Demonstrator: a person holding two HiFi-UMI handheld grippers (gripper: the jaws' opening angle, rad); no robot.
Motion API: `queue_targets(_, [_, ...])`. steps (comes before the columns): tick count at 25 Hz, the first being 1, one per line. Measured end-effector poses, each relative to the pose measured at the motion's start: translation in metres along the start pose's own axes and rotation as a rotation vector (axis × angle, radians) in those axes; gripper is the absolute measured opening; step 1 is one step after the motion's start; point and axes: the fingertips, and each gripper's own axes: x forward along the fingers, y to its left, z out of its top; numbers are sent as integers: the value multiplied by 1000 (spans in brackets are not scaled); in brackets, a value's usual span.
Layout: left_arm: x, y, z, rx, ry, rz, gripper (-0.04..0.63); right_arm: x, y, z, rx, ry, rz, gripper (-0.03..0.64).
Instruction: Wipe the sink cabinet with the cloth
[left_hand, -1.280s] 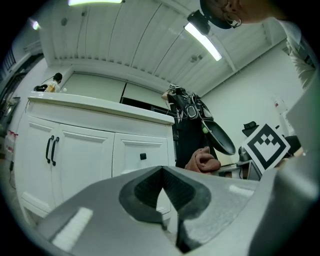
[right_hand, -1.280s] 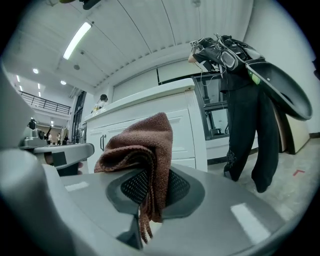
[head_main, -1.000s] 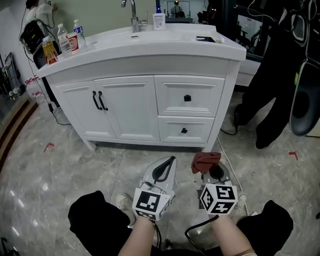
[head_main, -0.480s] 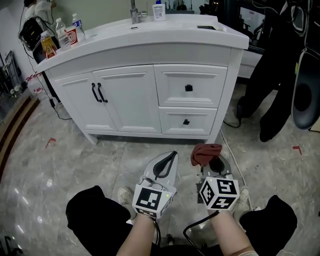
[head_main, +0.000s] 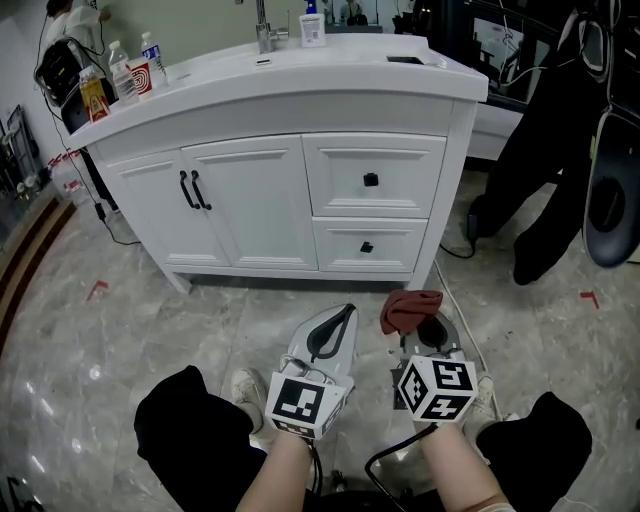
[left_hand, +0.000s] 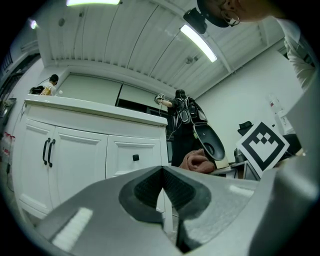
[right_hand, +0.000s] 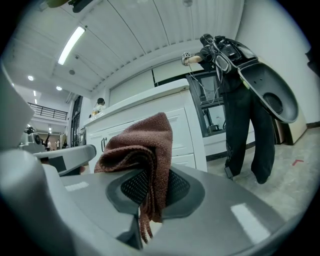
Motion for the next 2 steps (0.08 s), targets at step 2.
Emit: queue_targets(2, [-2,-1,1,2,1,-1,0,-2,2,0,-1,0,1,78])
